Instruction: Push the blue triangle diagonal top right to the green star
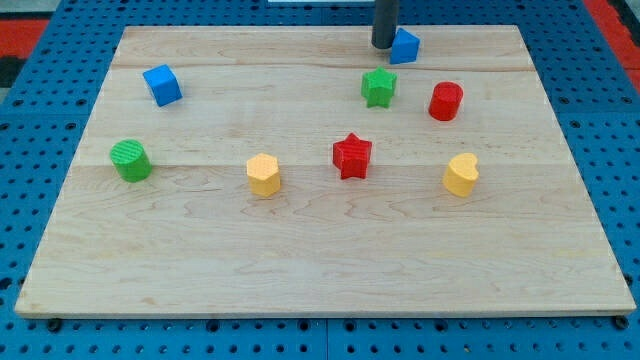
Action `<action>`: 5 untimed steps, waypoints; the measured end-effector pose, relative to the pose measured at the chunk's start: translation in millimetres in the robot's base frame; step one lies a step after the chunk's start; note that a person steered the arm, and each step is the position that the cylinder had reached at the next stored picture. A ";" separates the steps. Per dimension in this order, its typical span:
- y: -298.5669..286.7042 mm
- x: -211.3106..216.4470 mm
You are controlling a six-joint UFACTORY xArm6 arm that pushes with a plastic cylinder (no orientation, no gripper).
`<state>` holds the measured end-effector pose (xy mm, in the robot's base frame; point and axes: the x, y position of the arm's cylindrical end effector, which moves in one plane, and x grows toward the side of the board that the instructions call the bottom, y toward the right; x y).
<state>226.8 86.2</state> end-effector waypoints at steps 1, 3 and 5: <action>-33.8 7.3; 4.1 18.6; 33.8 5.0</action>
<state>231.8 120.0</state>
